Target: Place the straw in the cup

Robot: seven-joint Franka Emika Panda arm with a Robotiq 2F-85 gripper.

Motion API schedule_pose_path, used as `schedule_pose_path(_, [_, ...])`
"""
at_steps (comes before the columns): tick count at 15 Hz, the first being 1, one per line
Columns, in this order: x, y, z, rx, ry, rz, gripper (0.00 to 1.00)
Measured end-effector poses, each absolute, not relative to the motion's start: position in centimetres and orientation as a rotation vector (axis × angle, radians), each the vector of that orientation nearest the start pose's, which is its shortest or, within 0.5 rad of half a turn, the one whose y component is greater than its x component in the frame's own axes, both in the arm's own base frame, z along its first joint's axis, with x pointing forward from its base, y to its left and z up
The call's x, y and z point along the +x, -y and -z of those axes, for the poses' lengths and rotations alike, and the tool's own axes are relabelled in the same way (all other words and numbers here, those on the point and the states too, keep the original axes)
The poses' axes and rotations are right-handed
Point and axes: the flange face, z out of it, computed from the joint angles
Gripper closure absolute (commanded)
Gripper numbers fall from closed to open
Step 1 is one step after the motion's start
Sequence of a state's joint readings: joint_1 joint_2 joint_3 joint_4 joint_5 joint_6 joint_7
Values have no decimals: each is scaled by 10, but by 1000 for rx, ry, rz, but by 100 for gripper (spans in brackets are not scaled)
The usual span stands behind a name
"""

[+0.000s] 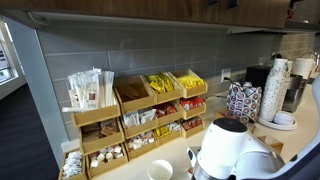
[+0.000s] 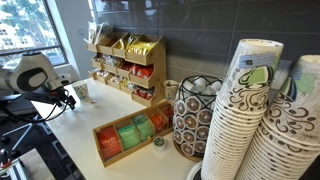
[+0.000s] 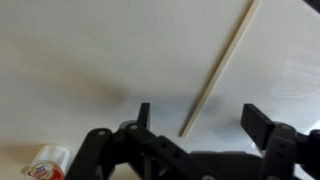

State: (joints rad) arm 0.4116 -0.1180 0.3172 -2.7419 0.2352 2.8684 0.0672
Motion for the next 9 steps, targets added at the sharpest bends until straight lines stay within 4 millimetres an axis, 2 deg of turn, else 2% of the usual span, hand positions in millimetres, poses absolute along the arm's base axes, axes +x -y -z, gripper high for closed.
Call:
schedule_pose_path(3, [323,-265,-277,-2923,659,326,63])
schedule_pose_path(6, [324,-265,-277,-2935,664,339,85])
schedule_pose_path(8, [325,-265,-278,-2939,667,351,97])
schedule_pose_path(9, [325,-266,-278,-2940,669,356,97])
